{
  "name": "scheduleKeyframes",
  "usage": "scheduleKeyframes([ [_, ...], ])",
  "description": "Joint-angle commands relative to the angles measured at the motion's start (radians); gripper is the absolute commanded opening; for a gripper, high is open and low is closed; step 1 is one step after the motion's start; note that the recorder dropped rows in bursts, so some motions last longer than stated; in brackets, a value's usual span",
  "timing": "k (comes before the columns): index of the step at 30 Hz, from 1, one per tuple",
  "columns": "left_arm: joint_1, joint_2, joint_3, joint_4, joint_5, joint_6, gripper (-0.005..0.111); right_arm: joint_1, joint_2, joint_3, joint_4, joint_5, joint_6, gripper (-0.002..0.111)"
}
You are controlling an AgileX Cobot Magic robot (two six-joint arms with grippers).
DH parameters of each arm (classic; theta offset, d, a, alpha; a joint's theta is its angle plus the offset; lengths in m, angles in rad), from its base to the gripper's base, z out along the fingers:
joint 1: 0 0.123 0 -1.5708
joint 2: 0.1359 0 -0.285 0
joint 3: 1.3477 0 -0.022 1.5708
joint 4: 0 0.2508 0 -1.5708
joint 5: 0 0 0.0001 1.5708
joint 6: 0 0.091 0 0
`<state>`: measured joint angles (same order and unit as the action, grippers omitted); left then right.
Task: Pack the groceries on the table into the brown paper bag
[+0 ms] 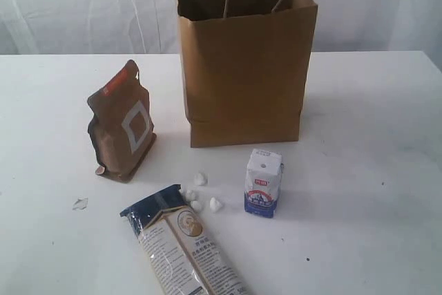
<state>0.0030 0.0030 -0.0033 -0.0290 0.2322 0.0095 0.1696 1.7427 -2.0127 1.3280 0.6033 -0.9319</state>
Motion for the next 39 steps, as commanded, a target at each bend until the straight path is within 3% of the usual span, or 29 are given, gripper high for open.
scheduleKeyframes([
  [1,-0.006,-0.003,0.003,0.0,0.0,-0.009,0.0,0.001,0.026,-0.011,-0.095,0.123,-0.007,0.03],
  [7,-0.006,-0.003,0.003,0.0,0.0,-0.009,0.0,0.001,0.035,-0.011,-0.257,0.159,-0.002,0.03],
  [20,-0.006,-0.003,0.003,0.0,0.0,-0.009,0.0,0.001,0.071,-0.009,-0.362,0.233,-0.002,0.029],
  [30,-0.006,-0.003,0.003,0.0,0.0,-0.009,0.0,0.001,0.072,-0.009,-0.362,0.216,0.066,0.015],
  [36,-0.006,-0.003,0.003,0.0,0.0,-0.009,0.0,0.001,0.072,-0.009,-0.357,0.155,0.057,0.0],
  [39,-0.006,-0.003,0.003,0.0,0.0,-0.009,0.0,0.001,0.072,-0.009,-0.352,0.155,0.054,0.0],
])
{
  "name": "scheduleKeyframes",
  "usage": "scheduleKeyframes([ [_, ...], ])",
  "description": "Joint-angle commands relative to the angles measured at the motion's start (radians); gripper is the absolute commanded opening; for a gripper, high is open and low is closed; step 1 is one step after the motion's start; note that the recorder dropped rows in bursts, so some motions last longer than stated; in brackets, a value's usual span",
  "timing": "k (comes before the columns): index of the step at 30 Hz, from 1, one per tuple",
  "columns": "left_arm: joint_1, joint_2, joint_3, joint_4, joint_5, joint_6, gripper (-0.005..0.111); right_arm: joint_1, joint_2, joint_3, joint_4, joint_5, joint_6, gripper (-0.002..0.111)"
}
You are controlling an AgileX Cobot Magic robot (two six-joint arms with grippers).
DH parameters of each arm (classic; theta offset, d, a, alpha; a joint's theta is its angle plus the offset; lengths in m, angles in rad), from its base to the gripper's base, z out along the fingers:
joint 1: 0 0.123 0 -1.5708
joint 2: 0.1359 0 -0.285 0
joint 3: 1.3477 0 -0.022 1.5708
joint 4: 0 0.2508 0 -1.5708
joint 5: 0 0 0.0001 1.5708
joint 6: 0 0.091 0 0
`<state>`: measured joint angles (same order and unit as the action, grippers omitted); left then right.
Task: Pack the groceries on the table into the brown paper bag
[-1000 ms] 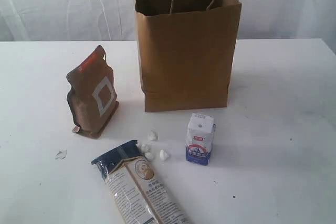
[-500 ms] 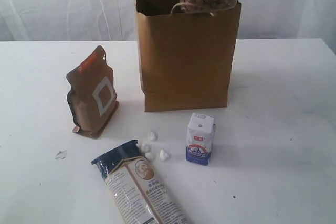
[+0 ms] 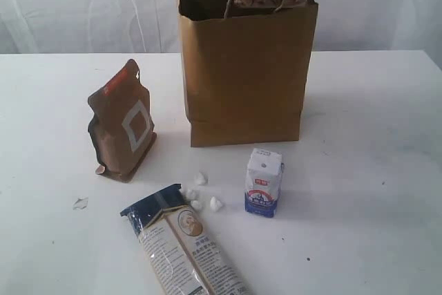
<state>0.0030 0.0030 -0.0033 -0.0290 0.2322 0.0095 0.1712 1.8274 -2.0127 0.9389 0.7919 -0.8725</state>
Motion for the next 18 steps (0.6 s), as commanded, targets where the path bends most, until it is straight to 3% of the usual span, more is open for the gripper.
scheduleKeyframes([
  [1,-0.006,-0.003,0.003,0.0,0.0,-0.009,0.0,-0.001,-0.013,-0.009,0.04,-0.033,-0.005,0.0],
  [7,-0.006,-0.003,0.003,0.0,0.0,-0.009,0.0,-0.003,-0.015,-0.009,0.105,-0.025,0.007,0.0],
  [13,-0.006,-0.003,0.003,0.0,0.0,-0.009,0.0,-0.003,-0.046,-0.009,0.103,0.109,0.016,0.0],
  [18,-0.006,-0.003,0.003,0.0,0.0,-0.009,0.0,-0.047,-0.083,-0.009,0.218,0.055,0.016,0.0],
])
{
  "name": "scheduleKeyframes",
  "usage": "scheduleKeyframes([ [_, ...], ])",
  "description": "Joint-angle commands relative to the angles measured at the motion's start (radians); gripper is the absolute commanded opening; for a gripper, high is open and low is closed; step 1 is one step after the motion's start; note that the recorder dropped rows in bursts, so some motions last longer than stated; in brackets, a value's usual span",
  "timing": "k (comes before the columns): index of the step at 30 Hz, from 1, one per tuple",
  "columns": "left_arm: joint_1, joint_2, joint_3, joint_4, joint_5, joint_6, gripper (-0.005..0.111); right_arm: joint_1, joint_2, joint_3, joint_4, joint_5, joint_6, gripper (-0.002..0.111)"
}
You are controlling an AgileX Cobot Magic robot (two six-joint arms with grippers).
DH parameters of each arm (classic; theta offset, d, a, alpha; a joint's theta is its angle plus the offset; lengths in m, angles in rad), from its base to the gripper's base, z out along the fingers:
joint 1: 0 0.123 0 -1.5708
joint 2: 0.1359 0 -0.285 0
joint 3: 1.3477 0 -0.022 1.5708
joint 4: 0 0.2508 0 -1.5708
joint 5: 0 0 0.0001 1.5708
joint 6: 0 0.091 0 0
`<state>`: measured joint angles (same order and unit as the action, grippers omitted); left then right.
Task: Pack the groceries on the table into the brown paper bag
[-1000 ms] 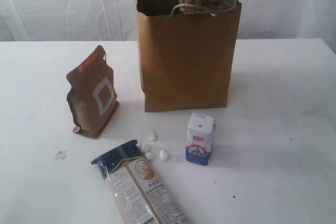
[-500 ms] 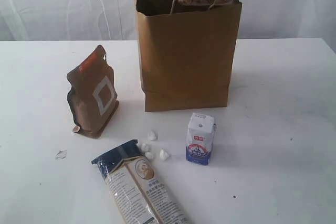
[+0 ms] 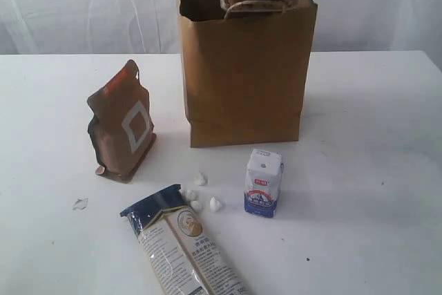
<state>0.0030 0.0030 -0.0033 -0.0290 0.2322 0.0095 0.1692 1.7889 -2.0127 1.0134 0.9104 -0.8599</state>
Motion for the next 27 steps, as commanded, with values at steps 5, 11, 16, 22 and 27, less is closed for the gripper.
scheduleKeyframes([
  [5,-0.006,-0.003,0.003,0.0,0.0,-0.009,0.0,-0.153,-0.004,-0.009,0.42,-0.04,-0.019,0.0],
  [11,-0.006,-0.003,0.003,0.0,0.0,-0.009,0.0,-0.19,0.089,-0.009,0.54,0.111,-0.066,0.0],
  [16,-0.006,-0.003,0.003,0.0,0.0,-0.009,0.0,-0.19,0.16,-0.012,0.731,0.104,-0.218,0.0],
  [22,-0.006,-0.003,0.003,0.0,0.0,-0.009,0.0,-0.22,0.211,-0.021,0.731,0.189,-0.213,0.0],
  [27,-0.006,-0.003,0.003,0.0,0.0,-0.009,0.0,-0.239,0.242,-0.021,0.731,0.23,-0.24,0.0],
])
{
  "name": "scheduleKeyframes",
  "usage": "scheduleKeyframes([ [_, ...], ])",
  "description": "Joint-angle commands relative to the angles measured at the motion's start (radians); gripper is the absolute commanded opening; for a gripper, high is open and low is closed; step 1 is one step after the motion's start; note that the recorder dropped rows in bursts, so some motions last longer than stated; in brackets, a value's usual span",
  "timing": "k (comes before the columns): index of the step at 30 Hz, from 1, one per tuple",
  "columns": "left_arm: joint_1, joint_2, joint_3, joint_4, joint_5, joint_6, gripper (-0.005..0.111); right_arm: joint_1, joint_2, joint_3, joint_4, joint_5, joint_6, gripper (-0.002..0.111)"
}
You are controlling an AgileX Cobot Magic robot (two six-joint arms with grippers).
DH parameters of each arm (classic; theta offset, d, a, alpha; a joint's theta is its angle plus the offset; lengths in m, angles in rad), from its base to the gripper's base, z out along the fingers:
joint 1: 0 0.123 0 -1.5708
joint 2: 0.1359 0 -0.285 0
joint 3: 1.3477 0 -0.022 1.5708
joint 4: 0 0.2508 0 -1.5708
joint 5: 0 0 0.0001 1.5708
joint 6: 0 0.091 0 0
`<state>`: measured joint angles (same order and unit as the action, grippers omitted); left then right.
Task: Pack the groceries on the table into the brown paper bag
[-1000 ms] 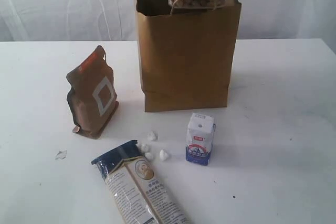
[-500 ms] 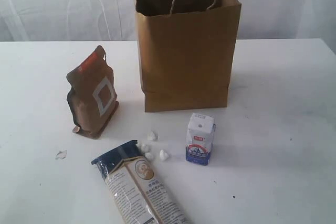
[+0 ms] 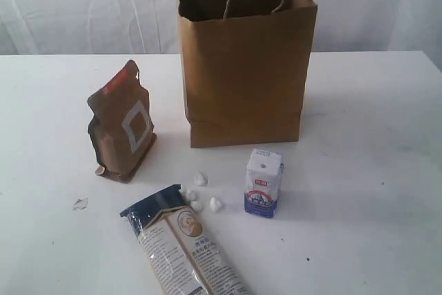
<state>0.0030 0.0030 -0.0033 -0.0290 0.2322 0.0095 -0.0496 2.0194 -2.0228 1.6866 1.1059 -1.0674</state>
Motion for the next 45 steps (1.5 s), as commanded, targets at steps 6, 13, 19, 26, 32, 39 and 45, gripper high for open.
scheduleKeyframes([
  [6,-0.006,-0.003,0.003,0.0,0.0,-0.009,0.0,-0.023,0.068,-0.015,0.058,0.059,-0.056,0.0],
  [13,-0.006,-0.003,0.003,0.0,0.0,-0.009,0.0,-0.011,0.1,-0.054,0.058,0.064,-0.055,0.0],
  [19,-0.006,-0.003,0.003,0.0,0.0,-0.009,0.0,-0.01,0.1,-0.086,0.058,0.055,-0.074,0.0],
  [26,-0.006,-0.003,0.003,0.0,0.0,-0.009,0.0,-0.01,0.147,-0.084,0.058,0.002,-0.166,0.0],
  [32,-0.006,-0.003,0.003,0.0,0.0,-0.009,0.0,-0.01,0.198,-0.084,0.058,-0.009,-0.185,0.0],
  [39,-0.006,-0.003,0.003,0.0,0.0,-0.009,0.0,0.014,0.207,-0.084,0.058,0.032,-0.185,0.0],
  [45,-0.006,-0.003,0.003,0.0,0.0,-0.009,0.0,0.014,0.207,-0.084,0.058,0.032,-0.185,0.0],
])
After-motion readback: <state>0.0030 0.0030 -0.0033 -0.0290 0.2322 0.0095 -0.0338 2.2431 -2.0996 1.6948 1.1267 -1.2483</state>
